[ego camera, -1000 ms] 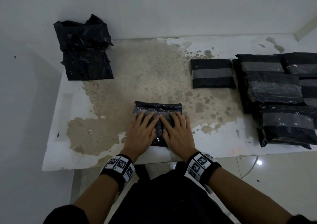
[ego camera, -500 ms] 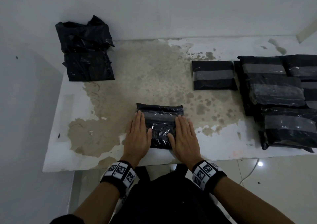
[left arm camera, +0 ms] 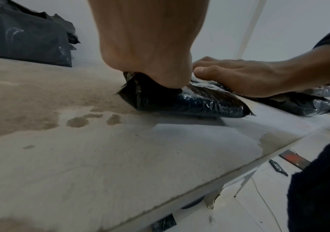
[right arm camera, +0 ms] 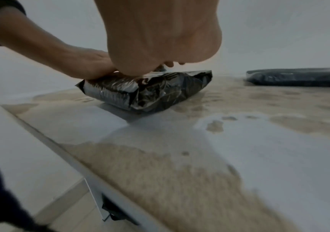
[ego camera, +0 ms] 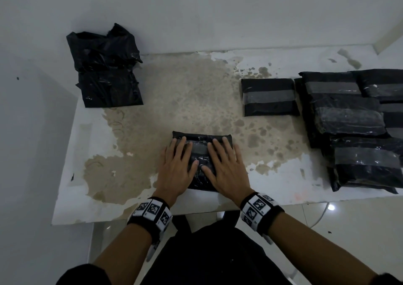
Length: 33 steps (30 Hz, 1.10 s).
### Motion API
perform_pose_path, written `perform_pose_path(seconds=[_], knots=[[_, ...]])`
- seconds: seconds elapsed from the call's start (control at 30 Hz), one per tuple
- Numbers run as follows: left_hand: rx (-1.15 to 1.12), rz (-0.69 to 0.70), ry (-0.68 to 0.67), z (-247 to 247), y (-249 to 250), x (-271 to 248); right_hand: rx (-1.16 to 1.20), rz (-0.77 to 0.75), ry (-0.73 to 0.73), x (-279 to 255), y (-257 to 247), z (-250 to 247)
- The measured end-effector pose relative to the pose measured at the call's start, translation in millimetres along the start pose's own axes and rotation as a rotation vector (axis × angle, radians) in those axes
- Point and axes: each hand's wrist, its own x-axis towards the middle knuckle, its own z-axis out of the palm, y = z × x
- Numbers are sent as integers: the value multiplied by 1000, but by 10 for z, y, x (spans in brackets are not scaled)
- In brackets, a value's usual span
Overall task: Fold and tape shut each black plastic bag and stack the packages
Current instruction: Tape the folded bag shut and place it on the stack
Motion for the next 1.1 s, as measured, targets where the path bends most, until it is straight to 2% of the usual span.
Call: perform_pose_path(seconds=[0.17,0.37,0.53,0.7,0.8,0.9,1.0,1.1], knots=[[-158,-128,12,31,54,-55,-24,84,-78,-58,53,95],[-267,-238,31,119,95,-69,49,217,27,-211,106,4],[-295,-301,20,81,128,-38,351,334,77,-147,78,84],[-495,-397,55,78,174,-10,748,495,-12,18,56,62],[-650,-429,135,131,170,18,835,526,14,102,83,160],[-689,-462,190,250,86,64,884,590,49,154,46,197],[-730,-511,192,339,28,90,879,626,67,164,20,222],[-761,-566,177,162,150,79,894,668,42,184,-16,265]])
